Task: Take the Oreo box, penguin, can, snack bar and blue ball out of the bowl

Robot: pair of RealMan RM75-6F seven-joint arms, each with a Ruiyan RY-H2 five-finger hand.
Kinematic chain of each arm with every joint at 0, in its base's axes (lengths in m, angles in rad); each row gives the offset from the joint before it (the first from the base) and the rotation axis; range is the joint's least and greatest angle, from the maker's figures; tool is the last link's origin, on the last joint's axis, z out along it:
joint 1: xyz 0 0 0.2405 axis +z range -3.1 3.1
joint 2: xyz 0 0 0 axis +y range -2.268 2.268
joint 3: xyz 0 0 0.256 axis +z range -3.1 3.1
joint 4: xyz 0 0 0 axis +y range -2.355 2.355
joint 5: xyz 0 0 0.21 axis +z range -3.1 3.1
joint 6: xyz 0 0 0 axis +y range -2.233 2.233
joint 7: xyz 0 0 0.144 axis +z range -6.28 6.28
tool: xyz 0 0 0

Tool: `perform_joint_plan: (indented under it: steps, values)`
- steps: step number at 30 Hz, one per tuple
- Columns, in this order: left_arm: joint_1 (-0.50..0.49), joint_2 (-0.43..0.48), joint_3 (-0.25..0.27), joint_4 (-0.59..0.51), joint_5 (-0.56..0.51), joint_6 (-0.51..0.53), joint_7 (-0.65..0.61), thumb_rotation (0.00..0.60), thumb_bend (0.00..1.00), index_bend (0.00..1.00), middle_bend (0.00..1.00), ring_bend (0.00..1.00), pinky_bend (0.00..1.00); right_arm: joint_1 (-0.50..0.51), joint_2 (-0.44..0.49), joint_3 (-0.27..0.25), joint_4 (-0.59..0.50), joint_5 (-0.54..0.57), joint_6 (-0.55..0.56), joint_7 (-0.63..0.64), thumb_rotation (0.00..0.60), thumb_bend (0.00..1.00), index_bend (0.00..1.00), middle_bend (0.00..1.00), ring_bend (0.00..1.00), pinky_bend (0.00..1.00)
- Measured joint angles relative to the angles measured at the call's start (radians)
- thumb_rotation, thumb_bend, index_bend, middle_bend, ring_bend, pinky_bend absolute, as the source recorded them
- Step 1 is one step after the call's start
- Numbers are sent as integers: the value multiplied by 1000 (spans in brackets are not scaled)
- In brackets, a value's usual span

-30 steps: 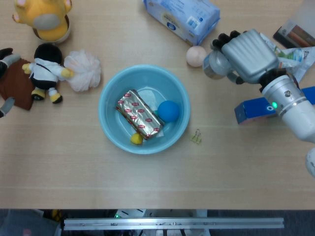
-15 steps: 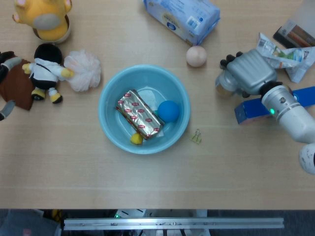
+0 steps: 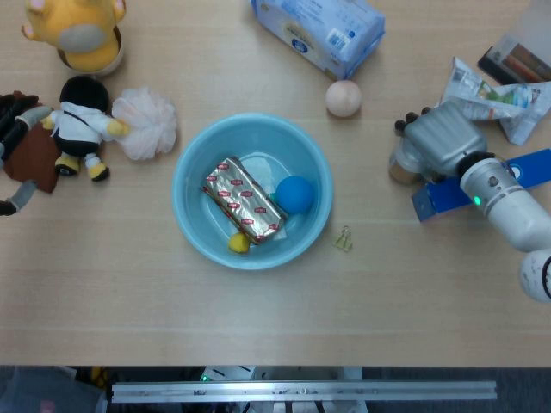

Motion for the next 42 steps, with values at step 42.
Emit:
perform_joint_plan:
  steps: [42]
  values:
    - [-206,-106,-1,-20,230,-100,20,600,371,148,138,89,230,-242,572,40,-480,-247,254,263,600,294,0,256,203,470]
